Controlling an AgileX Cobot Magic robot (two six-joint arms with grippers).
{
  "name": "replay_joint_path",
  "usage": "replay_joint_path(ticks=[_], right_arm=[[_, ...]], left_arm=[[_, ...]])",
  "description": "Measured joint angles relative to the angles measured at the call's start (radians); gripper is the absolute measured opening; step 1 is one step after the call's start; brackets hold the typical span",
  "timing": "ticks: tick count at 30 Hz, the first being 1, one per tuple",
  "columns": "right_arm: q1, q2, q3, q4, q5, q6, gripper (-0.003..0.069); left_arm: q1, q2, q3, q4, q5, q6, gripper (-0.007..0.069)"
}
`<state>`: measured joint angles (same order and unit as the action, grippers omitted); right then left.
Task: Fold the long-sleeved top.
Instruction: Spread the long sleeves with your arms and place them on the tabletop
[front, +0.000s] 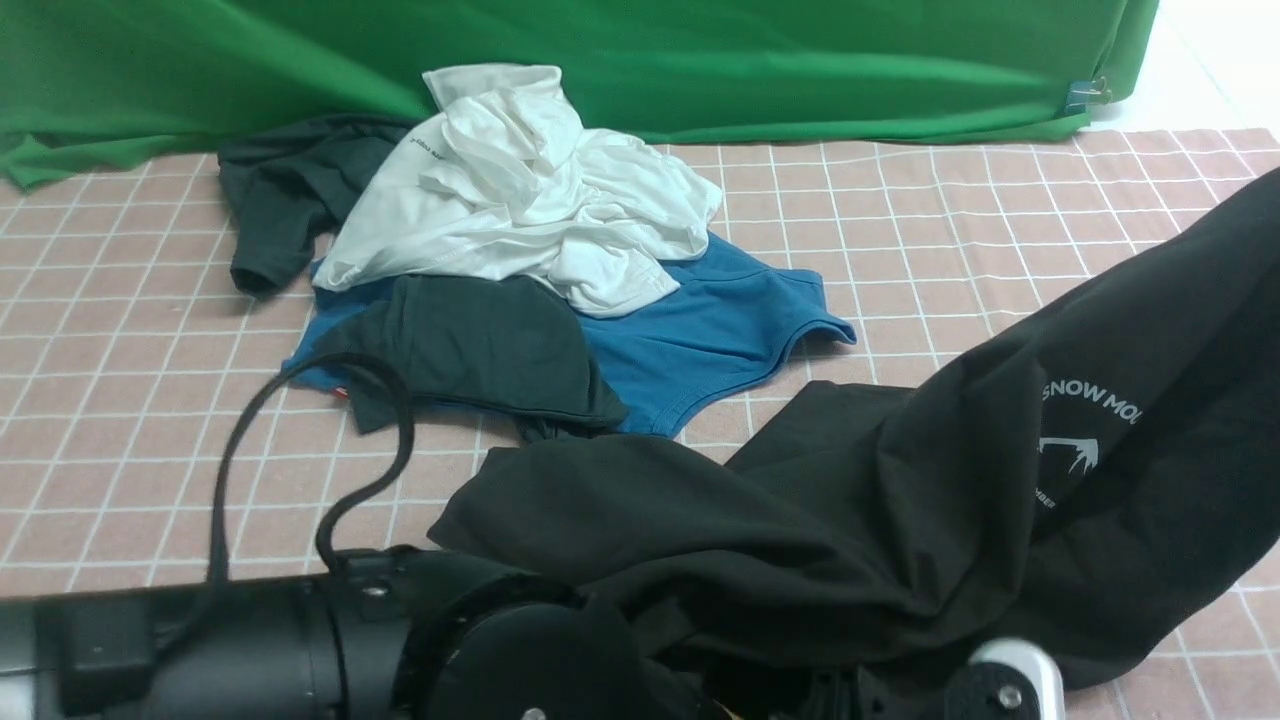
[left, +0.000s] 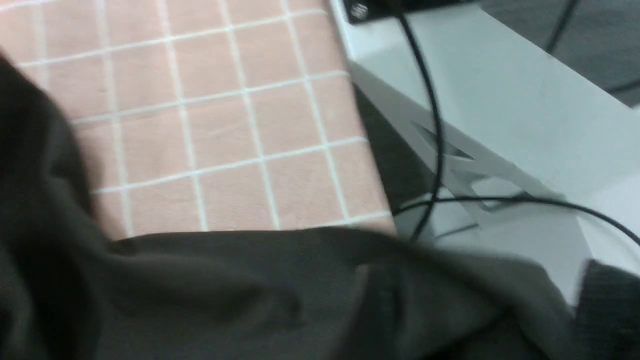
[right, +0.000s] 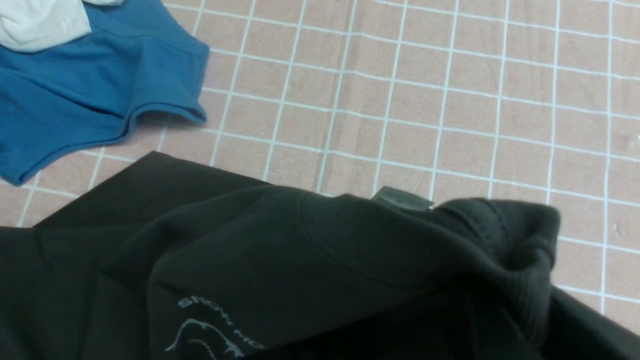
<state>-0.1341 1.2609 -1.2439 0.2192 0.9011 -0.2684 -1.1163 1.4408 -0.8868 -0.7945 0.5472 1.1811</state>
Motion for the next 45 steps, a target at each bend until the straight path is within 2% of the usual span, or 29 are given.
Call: replay_joint_path(ticks=[1, 2, 3, 4, 6, 7, 9, 10, 11, 12, 13, 15, 17, 18, 19, 21, 22, 24, 26, 27, 29, 31, 34, 37, 40, 41, 43, 44, 45], right_arm=[[0.000, 0.000, 0.000, 0.000, 0.000, 0.000, 0.0099], [0.000, 0.000, 0.000, 0.000, 0.001, 0.001, 0.0099], [0.000, 0.000, 0.000, 0.000, 0.001, 0.001, 0.0099], [0.000, 0.000, 0.000, 0.000, 0.002, 0.001, 0.0099], [0.000, 0.000, 0.000, 0.000, 0.003, 0.001, 0.0099], [0.000, 0.000, 0.000, 0.000, 0.003, 0.001, 0.0099], [0.000, 0.000, 0.000, 0.000, 0.003, 0.001, 0.0099], [0.000, 0.000, 0.000, 0.000, 0.003, 0.001, 0.0099], [0.000, 0.000, 0.000, 0.000, 0.003, 0.001, 0.0099], [0.000, 0.000, 0.000, 0.000, 0.003, 0.001, 0.0099], [0.000, 0.000, 0.000, 0.002, 0.003, 0.001, 0.0099], [0.000, 0.000, 0.000, 0.009, 0.003, 0.001, 0.0099], [0.000, 0.000, 0.000, 0.017, 0.003, 0.001, 0.0099], [0.000, 0.000, 0.000, 0.016, 0.003, 0.001, 0.0099], [0.000, 0.000, 0.000, 0.019, 0.003, 0.001, 0.0099], [0.000, 0.000, 0.000, 0.021, 0.003, 0.001, 0.0099], [0.000, 0.000, 0.000, 0.021, 0.003, 0.001, 0.0099], [0.000, 0.000, 0.000, 0.026, 0.003, 0.000, 0.0099], [0.000, 0.000, 0.000, 0.031, 0.003, 0.000, 0.0099], [0.000, 0.000, 0.000, 0.033, 0.003, 0.000, 0.0099], [0.000, 0.000, 0.000, 0.038, 0.000, -0.001, 0.0099], [0.000, 0.000, 0.000, 0.041, -0.001, -0.003, 0.0099], [0.000, 0.000, 0.000, 0.042, -0.002, -0.004, 0.0099], [0.000, 0.000, 0.000, 0.045, -0.004, -0.008, 0.0099], [0.000, 0.000, 0.000, 0.045, -0.006, -0.012, 0.0099], [0.000, 0.000, 0.000, 0.045, -0.008, -0.012, 0.0099], [0.000, 0.000, 0.000, 0.046, -0.008, -0.014, 0.0099], [0.000, 0.000, 0.000, 0.047, -0.008, -0.015, 0.0099], [0.000, 0.000, 0.000, 0.047, -0.008, -0.015, 0.0099]], left_arm=[[0.000, -0.004, 0.000, 0.001, 0.000, -0.005, 0.0542], [0.000, -0.017, 0.000, 0.016, 0.002, -0.041, 0.0602], [0.000, -0.022, 0.000, 0.025, 0.005, -0.055, 0.0615], [0.001, -0.048, 0.000, 0.081, 0.009, -0.122, 0.0638], [0.021, -0.112, 0.000, 0.254, 0.035, -0.281, 0.0622], [0.027, -0.118, 0.000, 0.272, 0.038, -0.315, 0.0612], [0.099, -0.208, 0.000, 0.518, 0.106, -0.519, 0.0482], [0.123, -0.234, 0.000, 0.565, 0.137, -0.552, 0.0437], [0.189, -0.269, 0.000, 0.643, 0.188, -0.602, 0.0317], [0.221, -0.287, 0.003, 0.659, 0.221, -0.612, 0.0262], [0.277, -0.302, 0.010, 0.661, 0.250, -0.611, 0.0171], [0.388, -0.322, 0.044, 0.583, 0.303, -0.555, 0.0064], [0.492, -0.315, 0.112, 0.409, 0.314, -0.437, 0.0033], [0.511, -0.314, 0.119, 0.370, 0.314, -0.409, 0.0032], [0.583, -0.296, 0.177, 0.213, 0.302, -0.309, 0.0044], [0.650, -0.267, 0.236, 0.067, 0.253, -0.172, 0.0087], [0.656, -0.260, 0.247, 0.053, 0.246, -0.159, 0.0093], [0.719, -0.214, 0.287, -0.090, 0.187, -0.045, 0.0209], [0.735, -0.182, 0.292, -0.155, 0.165, 0.009, 0.0298], [0.738, -0.154, 0.292, -0.201, 0.162, 0.047, 0.0377], [0.735, -0.110, 0.292, -0.237, 0.155, 0.119, 0.0475], [0.725, -0.069, 0.293, -0.252, 0.135, 0.178, 0.0538], [0.700, -0.012, 0.296, -0.281, 0.094, 0.230, 0.0574], [0.654, 0.036, 0.299, -0.312, 0.008, 0.291, 0.0558], [0.609, 0.086, 0.299, -0.320, -0.117, 0.313, 0.0495], [0.607, 0.089, 0.299, -0.321, -0.124, 0.313, 0.0495], [0.597, 0.120, 0.299, -0.325, -0.177, 0.312, 0.0419], [0.597, 0.124, 0.299, -0.325, -0.181, 0.312, 0.0404], [0.597, 0.132, 0.297, -0.328, -0.182, 0.312, 0.0342]])
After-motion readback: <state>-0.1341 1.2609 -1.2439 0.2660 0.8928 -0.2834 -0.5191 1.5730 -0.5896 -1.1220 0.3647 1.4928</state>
